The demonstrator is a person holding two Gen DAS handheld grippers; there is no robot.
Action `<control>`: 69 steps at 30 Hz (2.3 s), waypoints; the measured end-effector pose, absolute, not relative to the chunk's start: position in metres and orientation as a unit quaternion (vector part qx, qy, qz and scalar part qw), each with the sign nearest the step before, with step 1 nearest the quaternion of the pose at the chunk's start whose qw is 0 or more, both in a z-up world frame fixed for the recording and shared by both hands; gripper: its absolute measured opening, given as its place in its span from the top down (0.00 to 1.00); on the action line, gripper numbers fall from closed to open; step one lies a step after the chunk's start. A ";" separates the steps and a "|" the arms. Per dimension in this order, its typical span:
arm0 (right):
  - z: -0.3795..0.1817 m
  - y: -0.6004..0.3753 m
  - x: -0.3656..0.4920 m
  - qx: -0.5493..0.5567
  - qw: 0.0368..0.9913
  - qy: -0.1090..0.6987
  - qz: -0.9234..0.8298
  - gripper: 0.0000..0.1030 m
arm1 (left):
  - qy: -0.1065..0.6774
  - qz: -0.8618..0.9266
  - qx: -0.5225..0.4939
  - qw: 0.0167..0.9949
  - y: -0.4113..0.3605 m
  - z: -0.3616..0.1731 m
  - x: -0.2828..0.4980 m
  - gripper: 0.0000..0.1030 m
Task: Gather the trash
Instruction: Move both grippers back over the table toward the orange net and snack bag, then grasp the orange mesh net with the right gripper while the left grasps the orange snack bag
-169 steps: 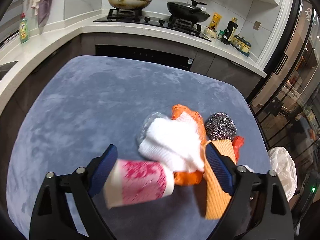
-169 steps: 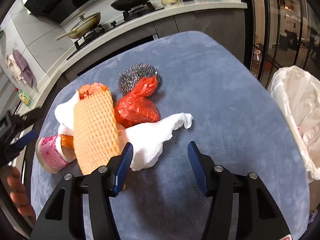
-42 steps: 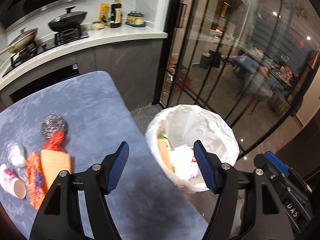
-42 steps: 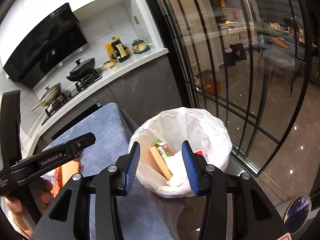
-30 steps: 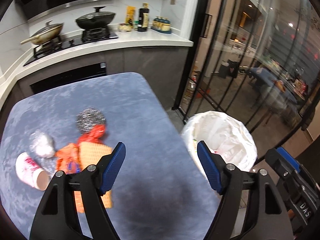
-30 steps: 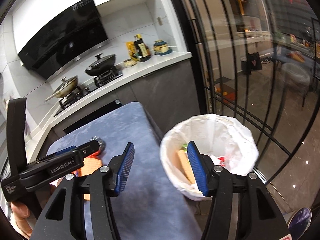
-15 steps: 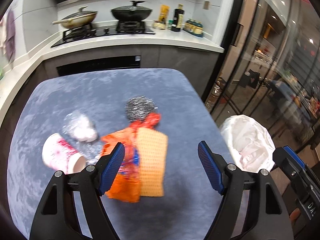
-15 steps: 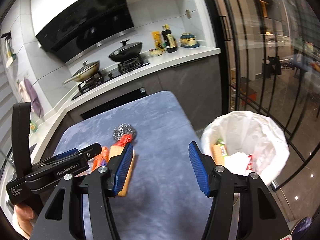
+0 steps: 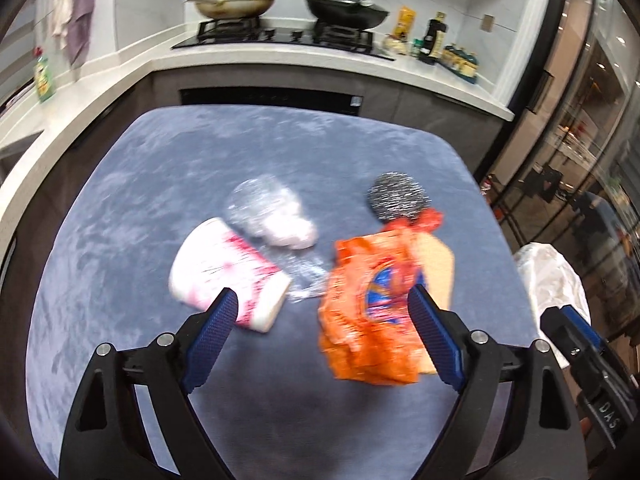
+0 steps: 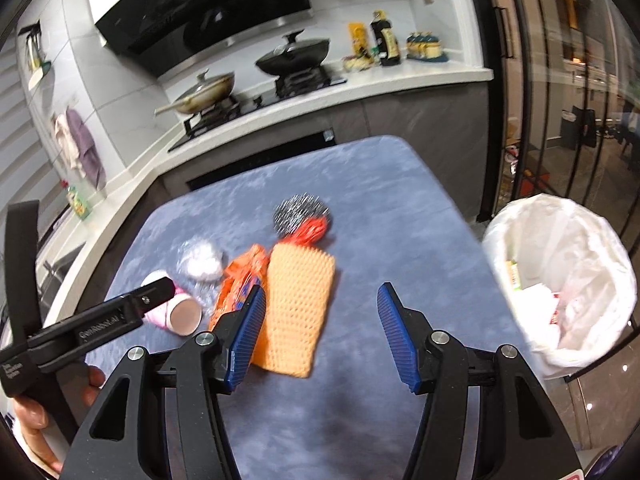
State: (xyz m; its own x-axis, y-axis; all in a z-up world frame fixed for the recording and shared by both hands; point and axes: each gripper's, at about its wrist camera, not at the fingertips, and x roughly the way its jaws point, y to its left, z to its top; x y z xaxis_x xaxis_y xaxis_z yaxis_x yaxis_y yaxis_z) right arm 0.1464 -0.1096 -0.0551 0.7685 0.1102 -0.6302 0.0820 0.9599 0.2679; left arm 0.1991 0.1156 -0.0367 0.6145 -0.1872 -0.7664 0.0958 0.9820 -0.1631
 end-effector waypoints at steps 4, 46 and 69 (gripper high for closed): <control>-0.073 -0.095 0.161 0.138 0.924 0.357 0.018 0.45 | 0.440 -0.073 -0.062 0.893 0.130 -0.046 0.200 0.20; -0.113 -0.112 0.176 0.150 0.909 0.388 0.001 0.82 | 0.477 -0.138 -0.042 0.867 0.074 -0.095 0.199 0.12; -0.104 -0.148 0.152 0.192 0.909 0.369 -0.006 0.82 | 0.496 -0.140 0.000 0.857 0.046 -0.109 0.197 0.80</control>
